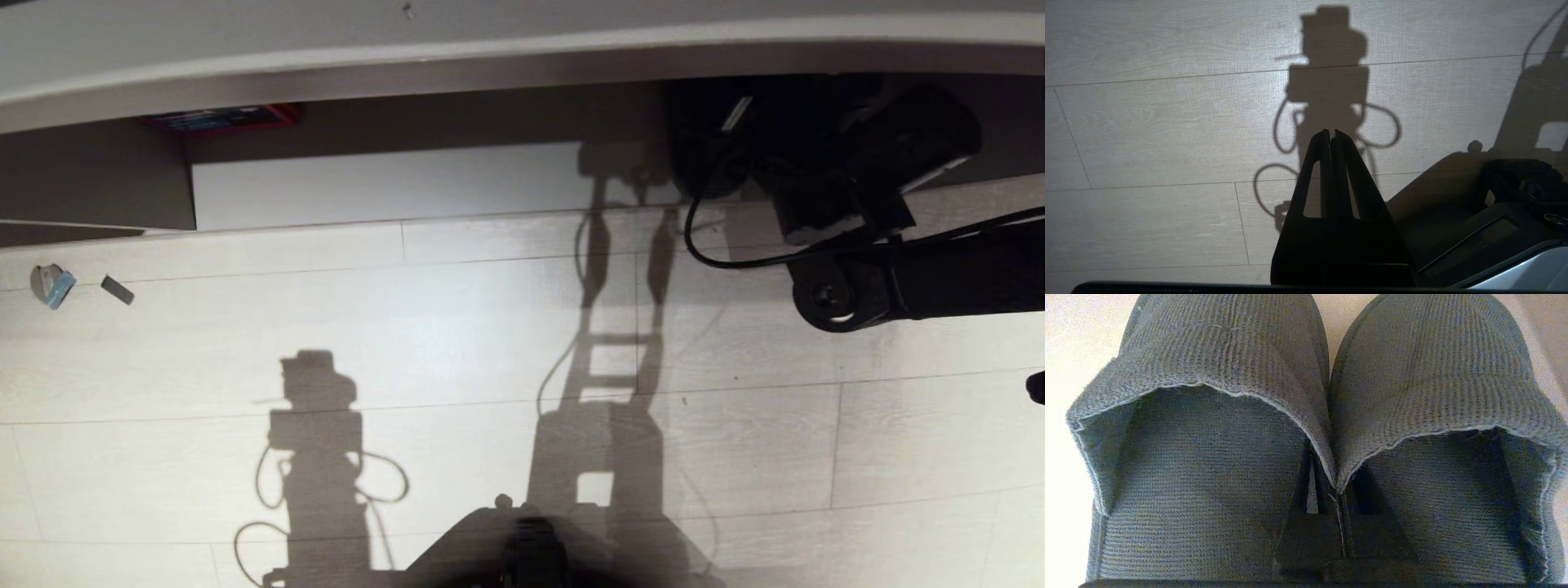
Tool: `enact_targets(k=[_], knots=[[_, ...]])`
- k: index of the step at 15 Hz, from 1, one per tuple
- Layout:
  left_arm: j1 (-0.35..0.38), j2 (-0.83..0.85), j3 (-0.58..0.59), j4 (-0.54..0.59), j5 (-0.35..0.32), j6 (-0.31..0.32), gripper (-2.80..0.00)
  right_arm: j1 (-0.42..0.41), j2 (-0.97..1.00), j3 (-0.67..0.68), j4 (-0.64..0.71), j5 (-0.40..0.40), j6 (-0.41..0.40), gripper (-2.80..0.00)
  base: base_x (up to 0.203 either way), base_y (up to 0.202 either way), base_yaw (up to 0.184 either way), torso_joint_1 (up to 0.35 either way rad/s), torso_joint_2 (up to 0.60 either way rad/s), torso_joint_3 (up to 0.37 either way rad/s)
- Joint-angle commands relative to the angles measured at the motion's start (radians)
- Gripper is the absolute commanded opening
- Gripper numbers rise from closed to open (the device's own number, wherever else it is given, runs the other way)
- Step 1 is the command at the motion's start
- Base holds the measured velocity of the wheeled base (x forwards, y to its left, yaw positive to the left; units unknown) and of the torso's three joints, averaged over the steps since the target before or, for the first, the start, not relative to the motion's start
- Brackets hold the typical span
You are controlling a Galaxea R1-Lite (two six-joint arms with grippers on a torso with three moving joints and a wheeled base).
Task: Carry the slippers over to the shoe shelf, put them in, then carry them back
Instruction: Pick up the slippers in the shoe cabinet
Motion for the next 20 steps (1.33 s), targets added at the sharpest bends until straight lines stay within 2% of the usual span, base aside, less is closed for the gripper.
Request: enact_targets(k=[1, 6, 9, 13, 15, 17, 20], knots=[[0.0, 0.0, 0.0, 0.0, 0.0, 0.0, -2.8, 0.008, -0.083, 0.104, 0.001, 0.009, 0.012, -2.8, 0.0, 0.0, 0.0, 0.0, 0.0, 0.0], [0.0, -0.001, 0.0, 0.0, 0.0, 0.0, -2.8, 0.046, -0.223, 0.484, -0.04, 0.046, 0.039, -2.8, 0.0, 0.0, 0.0, 0.0, 0.0, 0.0], [0.0, 0.0, 0.0, 0.0, 0.0, 0.0, -2.8, 0.098, -0.364, 0.717, -0.092, 0.059, 0.041, -2.8, 0.0, 0.0, 0.0, 0.0, 0.0, 0.0], [0.0, -0.001, 0.0, 0.0, 0.0, 0.0, -2.8, 0.138, -0.574, 1.004, -0.09, 0.055, 0.04, -2.8, 0.0, 0.0, 0.0, 0.0, 0.0, 0.0], [0.0, -0.001, 0.0, 0.0, 0.0, 0.0, -2.8, 0.14, -0.706, 1.095, -0.044, 0.034, 0.041, -2.8, 0.0, 0.0, 0.0, 0.0, 0.0, 0.0], [0.0, -0.001, 0.0, 0.0, 0.0, 0.0, -2.8, 0.13, -0.855, 1.134, 0.025, -0.049, 0.039, -2.8, 0.0, 0.0, 0.0, 0.0, 0.0, 0.0], [0.0, 0.001, 0.0, 0.0, 0.0, 0.0, -2.8, 0.005, -1.118, 1.178, 0.167, -0.097, 0.038, -2.8, 0.0, 0.0, 0.0, 0.0, 0.0, 0.0]])
